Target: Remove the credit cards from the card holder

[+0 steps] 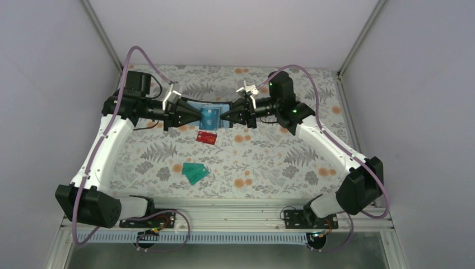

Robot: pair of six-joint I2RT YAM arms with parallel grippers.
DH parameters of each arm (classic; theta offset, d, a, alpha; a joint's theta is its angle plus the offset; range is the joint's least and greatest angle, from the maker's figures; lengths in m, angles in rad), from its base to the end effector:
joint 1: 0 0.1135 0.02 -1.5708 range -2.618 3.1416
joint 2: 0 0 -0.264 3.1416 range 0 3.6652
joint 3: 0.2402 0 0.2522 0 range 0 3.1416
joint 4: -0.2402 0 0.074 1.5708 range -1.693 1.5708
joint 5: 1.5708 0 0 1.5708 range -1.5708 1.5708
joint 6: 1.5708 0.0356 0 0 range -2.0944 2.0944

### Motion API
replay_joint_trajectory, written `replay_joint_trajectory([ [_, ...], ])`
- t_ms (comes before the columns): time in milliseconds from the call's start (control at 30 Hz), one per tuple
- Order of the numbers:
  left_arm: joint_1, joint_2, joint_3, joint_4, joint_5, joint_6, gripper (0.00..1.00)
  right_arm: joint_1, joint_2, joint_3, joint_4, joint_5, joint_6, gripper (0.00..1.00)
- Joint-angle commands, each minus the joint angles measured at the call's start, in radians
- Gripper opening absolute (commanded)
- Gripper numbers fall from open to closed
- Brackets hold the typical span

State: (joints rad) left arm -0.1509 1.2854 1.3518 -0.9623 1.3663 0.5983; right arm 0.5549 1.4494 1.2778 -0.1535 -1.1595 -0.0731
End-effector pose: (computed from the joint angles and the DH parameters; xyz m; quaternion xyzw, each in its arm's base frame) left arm 0.2289 -0.0701 0.3795 0.4623 0.6046 -0.5238 0.3825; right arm 0.2576 0.1980 0.3647 -0.5138 0.5476 0.5485 0.3678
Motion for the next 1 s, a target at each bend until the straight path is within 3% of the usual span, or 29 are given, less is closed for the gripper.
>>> replay_joint_trajectory([
  [0, -0.008, 0.0, -0.012, 0.035, 0.01, 0.007, 0.14, -0.004, -0.011, 0.028, 0.02, -0.014, -0.005, 0.04],
  [133, -0.008, -0.006, -0.045, 0.1, -0.066, -0.047, 0.17, -0.004, -0.016, 0.028, 0.02, -0.024, -0.008, 0.04],
  [333, -0.017, 0.001, -0.038, 0.07, -0.029, -0.012, 0.03, -0.004, -0.021, 0.023, 0.017, -0.023, -0.013, 0.04],
  [533, -0.007, -0.006, -0.008, -0.023, 0.011, 0.089, 0.02, -0.007, -0.03, 0.018, 0.003, -0.016, -0.029, 0.04],
  [967, 0.103, -0.038, -0.004, -0.028, 0.023, 0.095, 0.02, -0.06, -0.048, -0.009, -0.017, 0.004, -0.04, 0.04],
])
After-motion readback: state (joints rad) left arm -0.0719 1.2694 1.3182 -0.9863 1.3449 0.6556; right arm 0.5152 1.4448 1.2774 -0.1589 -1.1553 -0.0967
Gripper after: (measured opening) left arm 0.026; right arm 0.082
